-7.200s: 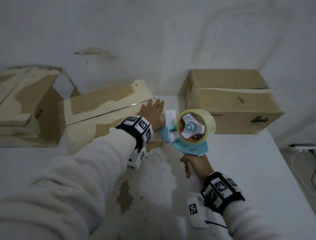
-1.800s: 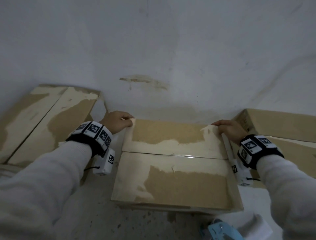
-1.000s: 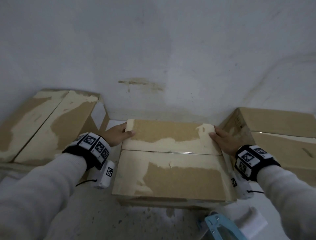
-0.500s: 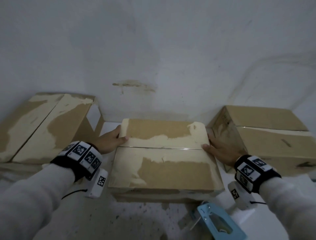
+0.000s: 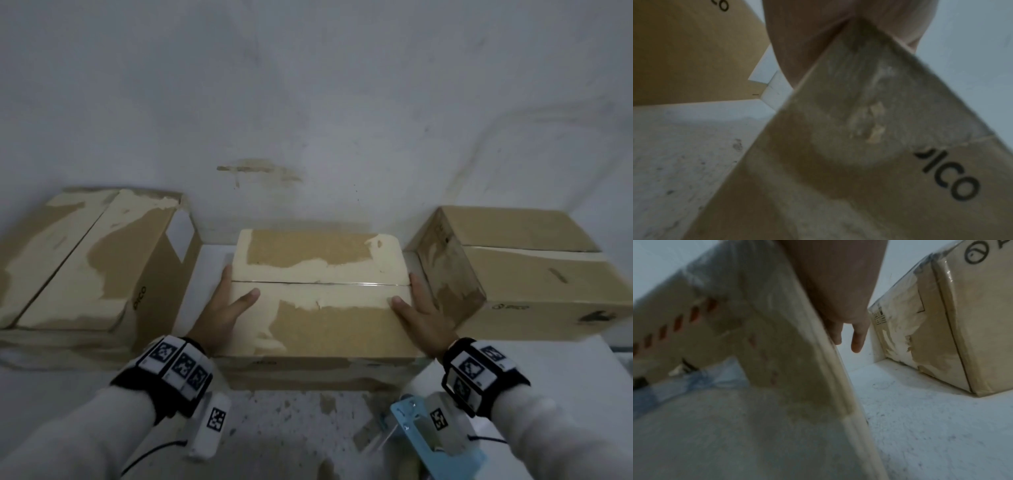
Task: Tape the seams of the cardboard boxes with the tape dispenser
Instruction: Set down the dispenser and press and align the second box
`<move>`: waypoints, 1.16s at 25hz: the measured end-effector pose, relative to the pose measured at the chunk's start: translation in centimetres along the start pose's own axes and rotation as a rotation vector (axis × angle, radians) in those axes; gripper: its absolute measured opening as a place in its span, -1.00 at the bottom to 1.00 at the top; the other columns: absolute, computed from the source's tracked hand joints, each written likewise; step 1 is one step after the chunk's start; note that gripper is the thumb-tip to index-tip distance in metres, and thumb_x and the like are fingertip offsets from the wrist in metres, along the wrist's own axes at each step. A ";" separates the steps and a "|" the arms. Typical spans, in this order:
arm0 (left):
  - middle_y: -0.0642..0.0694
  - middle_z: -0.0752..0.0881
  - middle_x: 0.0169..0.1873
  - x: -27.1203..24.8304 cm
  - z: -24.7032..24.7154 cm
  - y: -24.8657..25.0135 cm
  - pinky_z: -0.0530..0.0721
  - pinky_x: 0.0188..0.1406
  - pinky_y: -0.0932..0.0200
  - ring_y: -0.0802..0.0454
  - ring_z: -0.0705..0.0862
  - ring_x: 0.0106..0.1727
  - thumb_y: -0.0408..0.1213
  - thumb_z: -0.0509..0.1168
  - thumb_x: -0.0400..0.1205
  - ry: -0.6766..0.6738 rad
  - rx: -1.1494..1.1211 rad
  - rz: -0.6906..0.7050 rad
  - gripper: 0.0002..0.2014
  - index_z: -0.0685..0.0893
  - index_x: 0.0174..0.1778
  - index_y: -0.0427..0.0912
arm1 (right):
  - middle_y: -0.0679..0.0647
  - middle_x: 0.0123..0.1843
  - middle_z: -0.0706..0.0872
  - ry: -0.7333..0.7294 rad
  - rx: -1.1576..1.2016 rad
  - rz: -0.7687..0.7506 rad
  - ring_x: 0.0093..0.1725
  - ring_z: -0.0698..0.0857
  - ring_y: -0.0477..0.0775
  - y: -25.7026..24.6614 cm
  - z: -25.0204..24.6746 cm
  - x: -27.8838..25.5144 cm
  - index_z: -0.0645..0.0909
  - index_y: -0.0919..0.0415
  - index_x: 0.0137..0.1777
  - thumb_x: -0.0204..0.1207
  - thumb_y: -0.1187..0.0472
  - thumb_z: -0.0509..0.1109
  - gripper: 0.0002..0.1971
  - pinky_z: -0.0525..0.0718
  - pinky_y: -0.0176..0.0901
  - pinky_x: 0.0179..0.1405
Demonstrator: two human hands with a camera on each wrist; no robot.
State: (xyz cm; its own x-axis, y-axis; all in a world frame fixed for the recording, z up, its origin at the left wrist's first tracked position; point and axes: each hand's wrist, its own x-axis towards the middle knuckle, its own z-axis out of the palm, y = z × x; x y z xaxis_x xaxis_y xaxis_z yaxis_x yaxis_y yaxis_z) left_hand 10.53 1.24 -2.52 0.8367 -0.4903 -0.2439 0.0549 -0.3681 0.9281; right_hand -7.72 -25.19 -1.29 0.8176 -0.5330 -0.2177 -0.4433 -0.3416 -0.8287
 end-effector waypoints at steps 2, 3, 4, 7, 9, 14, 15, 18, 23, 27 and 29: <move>0.05 0.03 0.66 1.3 0.0 0.0 0.08 0.61 0.06 0.07 0.06 0.66 -0.09 0.28 0.62 0.040 -0.021 -0.006 -0.23 -0.02 0.67 0.02 | -0.07 0.49 0.30 0.034 0.030 -0.020 0.44 0.31 -0.07 -0.1 -0.1 1.1 -0.04 0.11 0.66 0.63 -0.03 0.19 -0.30 0.25 -0.22 0.34; 0.02 0.03 0.65 2.0 -0.1 -0.1 0.10 0.62 0.02 0.03 0.08 0.65 -0.08 0.30 0.61 0.057 -0.022 -0.018 -0.23 0.00 0.66 0.04 | -0.08 0.45 0.32 0.045 0.047 -0.024 0.39 0.33 -0.09 -0.3 0.0 1.6 0.00 0.10 0.65 0.61 -0.04 0.20 -0.32 0.27 -0.21 0.30; -0.01 0.04 0.63 2.5 -0.2 0.0 0.13 0.61 -0.02 -0.02 0.10 0.64 -0.07 0.31 0.61 0.065 -0.018 -0.029 -0.23 0.02 0.65 0.07 | -0.07 0.45 0.35 0.056 0.057 -0.039 0.36 0.36 -0.07 -0.3 -0.1 2.2 0.05 0.08 0.63 0.59 -0.07 0.20 -0.33 0.31 -0.18 0.28; 0.01 0.05 0.65 3.9 -0.5 -0.1 0.15 0.63 -0.15 -0.05 0.12 0.65 -0.04 0.32 0.60 0.043 -0.097 -0.023 -0.22 0.00 0.65 0.11 | 0.02 0.39 0.43 0.056 0.069 -0.052 0.25 0.46 -0.01 -0.7 0.0 3.5 0.14 0.06 0.57 0.60 -0.05 0.18 -0.43 0.41 -0.14 0.11; 0.06 0.12 0.65 4.4 -0.8 -0.2 0.20 0.61 -0.21 -0.04 0.17 0.65 -0.01 0.40 0.52 0.006 -0.241 -0.004 -0.14 0.02 0.65 0.10 | 0.01 0.35 0.44 0.050 0.077 -0.041 0.21 0.48 0.00 -0.9 0.0 3.8 0.16 0.02 0.56 0.54 -0.09 0.15 -0.40 0.44 -0.20 -0.01; 0.05 0.20 0.63 4.3 -0.5 0.6 0.31 0.53 -0.02 -0.04 0.27 0.60 -0.10 0.37 0.56 -0.029 -0.362 0.014 -0.18 0.04 0.66 0.01 | 0.10 0.58 0.31 0.094 0.028 0.046 0.41 0.40 0.12 -0.7 -0.1 4.0 0.08 0.02 0.63 0.55 0.04 0.14 -0.36 0.27 -0.12 0.25; 0.08 0.22 0.60 3.8 -0.3 0.8 0.33 0.46 0.09 0.01 0.26 0.59 -0.23 0.27 0.65 -0.036 -0.367 0.032 -0.29 0.05 0.66 -0.05 | 0.11 0.57 0.35 0.134 0.031 0.066 0.37 0.42 0.11 -0.8 -0.1 3.7 0.13 0.03 0.62 0.57 0.08 0.17 -0.40 0.29 -0.12 0.24; 0.34 0.61 0.22 1.6 -0.3 0.9 0.53 0.28 0.23 0.20 0.55 0.33 -0.42 0.16 0.68 -0.025 -0.360 0.114 -0.59 0.37 0.43 -0.01 | 0.15 0.40 0.56 0.270 0.054 0.049 0.17 0.51 0.04 -1.0 -0.1 2.1 0.40 0.09 0.46 0.60 0.13 0.26 -0.57 0.43 -0.10 0.10; 0.39 0.56 0.24 -2.7 0.6 -1.5 0.56 0.13 0.41 0.47 0.58 0.18 -0.41 0.27 0.64 0.021 -0.334 0.169 -0.49 0.34 0.48 0.03 | -0.13 0.24 0.56 0.085 0.333 -0.054 0.15 0.55 -0.26 1.2 1.0 -2.5 0.34 -0.14 0.39 0.56 0.17 0.34 -0.56 0.55 -0.37 0.02; 0.22 0.49 0.28 -2.7 1.1 -2.0 0.52 -0.14 0.68 0.47 0.53 0.17 -0.40 0.27 0.63 0.095 -0.314 0.151 -0.45 0.33 0.54 -0.09 | -0.12 0.33 0.58 -0.066 0.406 -0.101 0.29 0.56 -0.09 2.5 0.5 -2.8 0.36 -0.42 0.29 0.41 0.28 0.43 -0.38 0.59 -0.07 0.20; 0.19 0.64 0.16 -3.0 0.8 -2.8 0.62 -0.10 0.60 0.56 0.64 0.02 -0.36 0.31 0.60 0.127 -0.304 0.177 -0.51 0.45 0.48 -0.15 | -0.12 0.33 0.61 -0.071 0.340 -0.150 0.29 0.60 -0.13 3.6 0.4 -3.1 0.38 -0.38 0.32 0.47 0.37 0.42 -0.36 0.63 -0.15 0.19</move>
State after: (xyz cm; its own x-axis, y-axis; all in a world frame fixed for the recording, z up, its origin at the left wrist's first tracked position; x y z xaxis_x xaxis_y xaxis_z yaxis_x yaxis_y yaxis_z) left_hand 7.43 3.07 -4.66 0.9076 -0.4164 -0.0529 0.0466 -0.0253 0.9986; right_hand -11.66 -24.43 -3.83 0.8929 -0.4376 -0.1061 -0.1790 -0.1288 -0.9754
